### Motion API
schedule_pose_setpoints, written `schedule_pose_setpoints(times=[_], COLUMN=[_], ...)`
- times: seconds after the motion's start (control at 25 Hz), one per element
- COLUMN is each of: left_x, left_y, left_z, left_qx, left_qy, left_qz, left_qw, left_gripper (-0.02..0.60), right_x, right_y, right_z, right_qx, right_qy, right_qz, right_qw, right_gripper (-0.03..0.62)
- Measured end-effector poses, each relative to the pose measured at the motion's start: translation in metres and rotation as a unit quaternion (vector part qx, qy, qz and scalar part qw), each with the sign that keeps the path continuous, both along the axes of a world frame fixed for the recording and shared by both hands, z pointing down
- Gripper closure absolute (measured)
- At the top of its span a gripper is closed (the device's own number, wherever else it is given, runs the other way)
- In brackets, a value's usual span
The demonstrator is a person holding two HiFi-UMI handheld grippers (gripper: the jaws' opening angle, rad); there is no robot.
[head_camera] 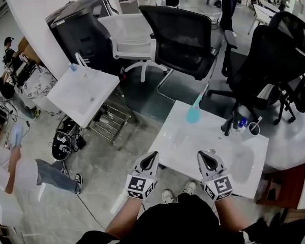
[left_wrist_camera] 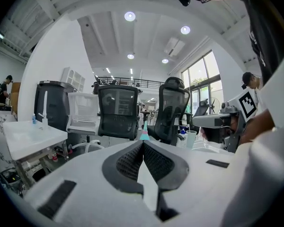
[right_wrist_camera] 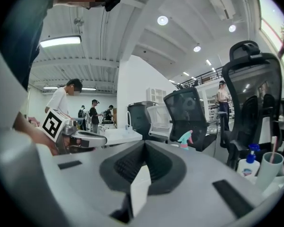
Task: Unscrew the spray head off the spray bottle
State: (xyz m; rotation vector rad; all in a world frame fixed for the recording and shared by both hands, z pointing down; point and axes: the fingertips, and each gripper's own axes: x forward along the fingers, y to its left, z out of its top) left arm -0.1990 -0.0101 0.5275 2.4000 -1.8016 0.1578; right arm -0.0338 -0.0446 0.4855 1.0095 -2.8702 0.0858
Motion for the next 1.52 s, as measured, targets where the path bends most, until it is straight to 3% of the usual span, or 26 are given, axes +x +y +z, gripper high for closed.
schedule_pose_setpoints(times=[0.68, 1.04, 1.28, 1.52], left_x=[0.074, 0.088, 0.087, 0.077], left_y=[-0.094, -0.131, -0.157, -0.18], left_z=[0.021, 0.031, 0.047, 0.063], left_qx=[-0.026, -0.037, -0.045, -0.047], left_qy=[-0.028, -0.036, -0.027, -0.006], left_qz=[0.037, 0.054, 0.076, 0.088], left_qw=[0.9986, 0.9972, 0.9957, 0.995], left_gripper=[0.566, 0.566, 0.565, 0.441], right_x=[0.07, 0.076, 0.075, 0.065], right_y=[-0.075, -0.096, -0.107, -0.11], right_z=[0.014, 0.02, 0.026, 0.039], right_qx=[-0.009, -0.017, -0.026, -0.041], right_qy=[-0.015, -0.011, -0.008, 0.003], right_qz=[0.017, 0.021, 0.051, 0.078], right_qw=[1.0, 1.0, 0.998, 0.996], right_gripper=[0.589, 0.589, 0.589, 0.589])
